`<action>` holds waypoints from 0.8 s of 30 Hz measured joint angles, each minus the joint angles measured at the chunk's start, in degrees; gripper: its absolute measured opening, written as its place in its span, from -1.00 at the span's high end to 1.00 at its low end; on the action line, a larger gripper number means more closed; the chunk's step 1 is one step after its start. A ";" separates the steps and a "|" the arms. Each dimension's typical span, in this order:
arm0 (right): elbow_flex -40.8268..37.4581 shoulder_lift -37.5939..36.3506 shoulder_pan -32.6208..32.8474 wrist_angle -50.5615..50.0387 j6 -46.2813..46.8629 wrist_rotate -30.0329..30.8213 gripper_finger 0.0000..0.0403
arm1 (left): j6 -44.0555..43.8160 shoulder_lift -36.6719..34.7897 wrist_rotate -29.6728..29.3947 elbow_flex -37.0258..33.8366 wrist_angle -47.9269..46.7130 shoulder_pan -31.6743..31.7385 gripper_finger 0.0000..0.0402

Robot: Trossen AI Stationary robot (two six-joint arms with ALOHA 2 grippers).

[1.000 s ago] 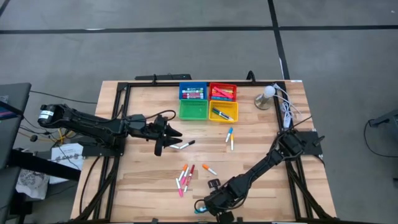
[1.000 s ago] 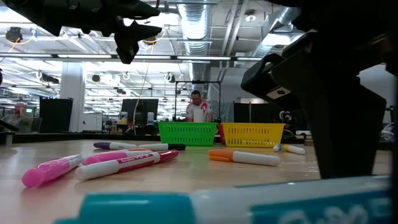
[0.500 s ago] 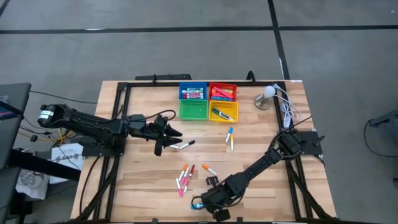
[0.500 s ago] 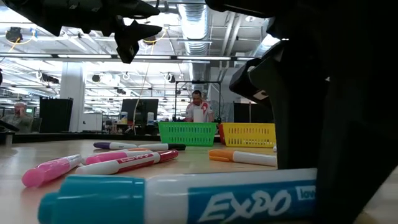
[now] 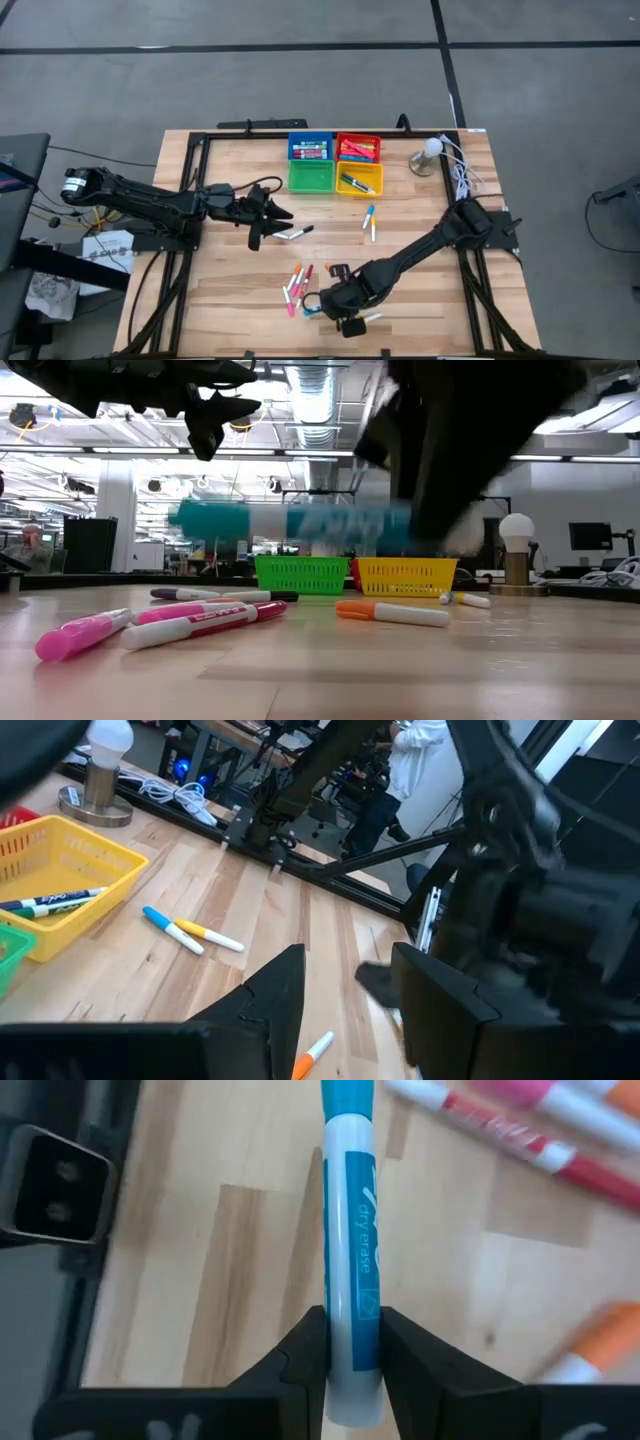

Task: Pick & Place Markers
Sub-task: Put the light blue highlighter in the blue bin

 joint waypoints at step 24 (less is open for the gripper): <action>0.20 -30.60 -24.28 -10.92 -20.14 -6.28 0.64 | -0.07 -0.01 0.00 0.00 -0.44 5.82 0.25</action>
